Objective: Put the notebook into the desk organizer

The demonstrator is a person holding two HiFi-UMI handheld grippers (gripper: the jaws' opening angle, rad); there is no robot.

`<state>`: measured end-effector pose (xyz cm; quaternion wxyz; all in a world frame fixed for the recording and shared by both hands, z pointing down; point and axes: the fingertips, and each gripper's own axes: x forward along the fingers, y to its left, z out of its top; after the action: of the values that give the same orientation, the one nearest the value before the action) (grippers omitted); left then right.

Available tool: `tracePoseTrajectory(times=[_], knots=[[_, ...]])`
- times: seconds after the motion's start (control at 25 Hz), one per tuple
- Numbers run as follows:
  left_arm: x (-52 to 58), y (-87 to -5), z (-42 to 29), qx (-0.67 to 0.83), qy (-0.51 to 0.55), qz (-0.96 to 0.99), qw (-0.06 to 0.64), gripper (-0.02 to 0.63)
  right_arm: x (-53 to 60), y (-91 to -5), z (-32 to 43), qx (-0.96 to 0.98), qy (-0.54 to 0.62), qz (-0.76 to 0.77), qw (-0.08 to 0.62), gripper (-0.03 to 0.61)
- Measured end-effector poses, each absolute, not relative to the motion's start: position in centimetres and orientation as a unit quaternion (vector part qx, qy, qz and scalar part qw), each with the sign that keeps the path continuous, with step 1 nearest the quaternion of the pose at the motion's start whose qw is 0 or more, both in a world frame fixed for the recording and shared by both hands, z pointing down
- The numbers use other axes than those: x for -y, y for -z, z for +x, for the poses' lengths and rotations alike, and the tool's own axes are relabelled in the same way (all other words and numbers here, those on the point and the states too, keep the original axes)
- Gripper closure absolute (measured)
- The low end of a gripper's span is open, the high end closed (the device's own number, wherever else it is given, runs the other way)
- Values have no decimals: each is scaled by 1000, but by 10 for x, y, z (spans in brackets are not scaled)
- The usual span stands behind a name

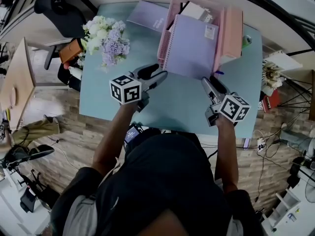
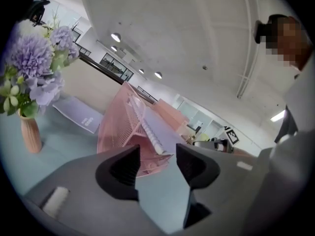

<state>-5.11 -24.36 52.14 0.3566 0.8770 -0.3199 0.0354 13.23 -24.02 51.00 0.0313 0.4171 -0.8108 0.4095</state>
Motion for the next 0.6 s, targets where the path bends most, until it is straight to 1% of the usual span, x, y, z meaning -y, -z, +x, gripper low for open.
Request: tracePoseTrajectory(times=[0.32,0.52,0.6], knots=[[251,-534,-40,316,-19,865,390,367,249,-520,122,804,-457,379,-11,370],[253,-534,-38,320,-11,862,394,369,253,-519,118,806,-453,382,-5,374],[253,-532,-36,319,-10,864,389,398,253,-516,118,811,-437,389,10,433]])
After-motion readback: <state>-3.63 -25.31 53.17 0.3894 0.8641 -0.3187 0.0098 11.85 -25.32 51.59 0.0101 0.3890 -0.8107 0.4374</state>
